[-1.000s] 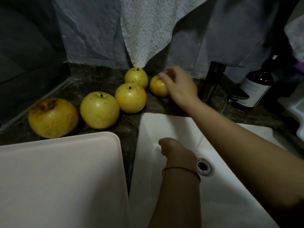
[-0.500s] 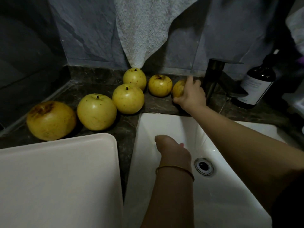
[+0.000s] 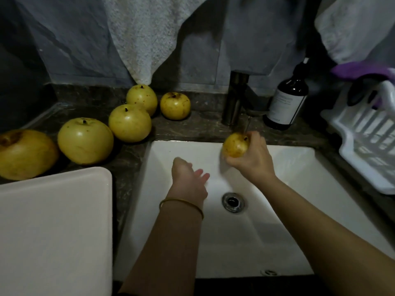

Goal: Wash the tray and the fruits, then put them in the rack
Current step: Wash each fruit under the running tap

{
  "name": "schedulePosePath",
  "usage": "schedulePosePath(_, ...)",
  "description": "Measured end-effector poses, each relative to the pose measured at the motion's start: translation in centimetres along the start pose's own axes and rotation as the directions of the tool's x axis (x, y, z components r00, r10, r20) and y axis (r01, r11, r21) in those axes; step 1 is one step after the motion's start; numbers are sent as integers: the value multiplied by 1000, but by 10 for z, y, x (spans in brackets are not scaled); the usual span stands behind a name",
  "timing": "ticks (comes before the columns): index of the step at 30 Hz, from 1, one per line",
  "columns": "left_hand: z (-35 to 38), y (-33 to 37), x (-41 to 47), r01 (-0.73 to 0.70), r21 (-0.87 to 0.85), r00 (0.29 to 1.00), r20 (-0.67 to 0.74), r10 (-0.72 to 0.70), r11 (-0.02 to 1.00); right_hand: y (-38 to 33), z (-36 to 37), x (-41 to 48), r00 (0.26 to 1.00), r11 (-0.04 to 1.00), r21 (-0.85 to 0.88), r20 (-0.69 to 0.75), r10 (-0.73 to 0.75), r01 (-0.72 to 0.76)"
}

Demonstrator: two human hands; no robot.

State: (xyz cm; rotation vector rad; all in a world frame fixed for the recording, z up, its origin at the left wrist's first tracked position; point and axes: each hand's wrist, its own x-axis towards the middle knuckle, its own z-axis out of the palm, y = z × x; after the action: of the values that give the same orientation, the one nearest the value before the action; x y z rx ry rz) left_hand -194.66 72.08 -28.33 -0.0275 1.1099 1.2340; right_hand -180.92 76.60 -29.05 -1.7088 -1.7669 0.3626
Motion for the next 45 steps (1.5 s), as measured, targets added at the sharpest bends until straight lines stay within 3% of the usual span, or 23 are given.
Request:
schedulePosePath(3,8,-2,-5,-17,188,997,74,3,982,0,-1,5,999,999,-12,5,-41,42)
schedulePosePath(6,23,-2,-8,2,275,998,61,-20,961,0,-3,6,998,998,0,10,-56,56)
schedulePosePath(13,78,-7,-5,86,219,945,292,-149,972,0,-12,11,997,995,59,-27,-73,75)
schedulePosePath(15,79,-15,6,26,215,951,294,-90,976,7,-17,14,997,972,234,79,-27,7)
schedulePosePath(17,78,-20,16,-12,198,958,282,-45,980,10,-23,16,973,841,517,224,46,-159)
schedulePosePath(19,79,-22,21,-33,203,963,269,-24,979,11,-25,16,946,718,635,308,103,-285)
schedulePosePath(24,78,-20,17,-151,371,959,280,44,916,12,-17,16,962,798,565,264,69,-212)
schedulePosePath(29,77,-18,19,-214,412,965,230,126,886,12,-18,21,930,656,692,366,38,-300)
schedulePosePath(31,77,-18,18,-207,402,968,217,127,892,11,-17,19,936,667,691,352,27,-279)
schedulePosePath(34,77,-20,15,-226,484,966,223,130,845,10,-17,16,965,728,648,250,75,-225)
schedulePosePath(37,76,-27,15,-320,534,934,318,165,783,14,-17,20,955,662,688,235,183,-296)
schedulePosePath(39,76,-29,15,-324,512,930,326,169,796,11,-18,22,936,629,694,275,218,-350)
schedulePosePath(41,75,-29,19,-284,441,941,300,158,851,6,-16,19,971,693,680,187,151,-239)
schedulePosePath(42,75,-28,20,-225,372,954,274,125,901,4,-14,16,995,791,605,85,46,-89)
schedulePosePath(43,75,-26,19,-164,291,959,272,83,943,3,-11,12,996,872,481,-9,-91,84)
schedulePosePath(45,74,-26,15,-33,132,965,261,-3,991,3,-1,8,944,914,237,-65,-324,330)
